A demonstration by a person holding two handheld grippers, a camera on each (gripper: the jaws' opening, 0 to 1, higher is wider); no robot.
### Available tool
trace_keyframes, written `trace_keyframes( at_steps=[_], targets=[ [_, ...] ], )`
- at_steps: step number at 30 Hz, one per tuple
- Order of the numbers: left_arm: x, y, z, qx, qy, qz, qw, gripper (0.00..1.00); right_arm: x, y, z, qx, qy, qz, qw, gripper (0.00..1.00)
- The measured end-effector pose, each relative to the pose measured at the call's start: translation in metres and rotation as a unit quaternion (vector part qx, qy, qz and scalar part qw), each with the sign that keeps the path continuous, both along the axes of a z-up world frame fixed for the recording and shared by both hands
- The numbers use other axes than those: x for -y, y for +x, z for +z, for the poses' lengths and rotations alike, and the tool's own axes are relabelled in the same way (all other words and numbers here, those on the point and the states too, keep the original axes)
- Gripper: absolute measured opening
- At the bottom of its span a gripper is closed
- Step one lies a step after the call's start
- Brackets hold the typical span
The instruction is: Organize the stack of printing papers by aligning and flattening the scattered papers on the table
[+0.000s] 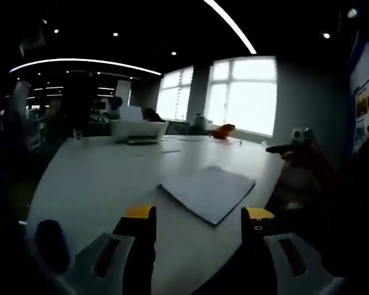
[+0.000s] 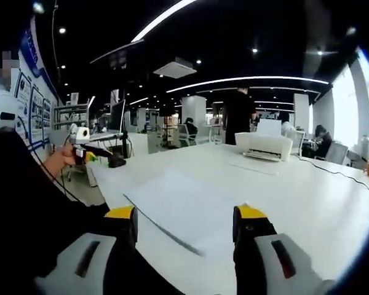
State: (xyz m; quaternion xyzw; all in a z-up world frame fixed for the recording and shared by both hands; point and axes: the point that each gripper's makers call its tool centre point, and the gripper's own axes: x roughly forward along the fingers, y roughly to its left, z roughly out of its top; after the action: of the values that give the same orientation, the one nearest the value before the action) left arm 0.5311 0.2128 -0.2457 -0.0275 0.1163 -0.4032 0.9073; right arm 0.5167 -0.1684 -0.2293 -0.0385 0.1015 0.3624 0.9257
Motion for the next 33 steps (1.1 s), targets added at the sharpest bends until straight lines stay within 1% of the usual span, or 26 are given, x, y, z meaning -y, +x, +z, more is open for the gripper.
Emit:
trace_keyframes(
  at_steps=[3, 9, 11, 14, 19, 22, 27, 33],
  targets=[
    [-0.005, -0.007, 0.008, 0.004, 0.003, 0.0, 1.0, 0.58, 0.001, -0.005, 0.003, 0.003, -0.005, 0.002, 1.0, 0.59],
    [-0.015, -0.021, 0.026, 0.017, -0.012, 0.01, 0.9997, 0.59, 0.004, -0.015, 0.009, 0.009, -0.02, 0.003, 0.9997, 0.6],
    [-0.016, -0.024, 0.028, 0.02, -0.01, 0.011, 0.9997, 0.6, 0.004, -0.017, 0.01, 0.01, -0.021, 0.003, 0.9997, 0.59],
    [-0.017, -0.03, 0.028, 0.023, -0.002, 0.011, 0.9997, 0.61, 0.006, -0.02, 0.006, 0.007, -0.035, -0.003, 0.9994, 0.59],
    [-0.022, -0.037, 0.029, 0.027, 0.003, 0.016, 0.9995, 0.62, 0.013, -0.027, 0.001, -0.002, -0.036, -0.012, 0.9993, 0.59],
    [-0.022, -0.04, 0.029, 0.026, -0.001, 0.017, 0.9995, 0.62, 0.017, -0.035, 0.0, 0.004, -0.041, -0.013, 0.9991, 0.59],
    [-0.017, -0.045, 0.033, 0.027, 0.0, 0.015, 0.9995, 0.63, 0.017, -0.044, 0.008, 0.009, -0.027, -0.011, 0.9995, 0.59],
    [-0.019, -0.057, 0.045, 0.041, 0.005, 0.018, 0.999, 0.63, 0.017, -0.054, 0.018, 0.012, -0.019, -0.006, 0.9997, 0.6]
  ],
)
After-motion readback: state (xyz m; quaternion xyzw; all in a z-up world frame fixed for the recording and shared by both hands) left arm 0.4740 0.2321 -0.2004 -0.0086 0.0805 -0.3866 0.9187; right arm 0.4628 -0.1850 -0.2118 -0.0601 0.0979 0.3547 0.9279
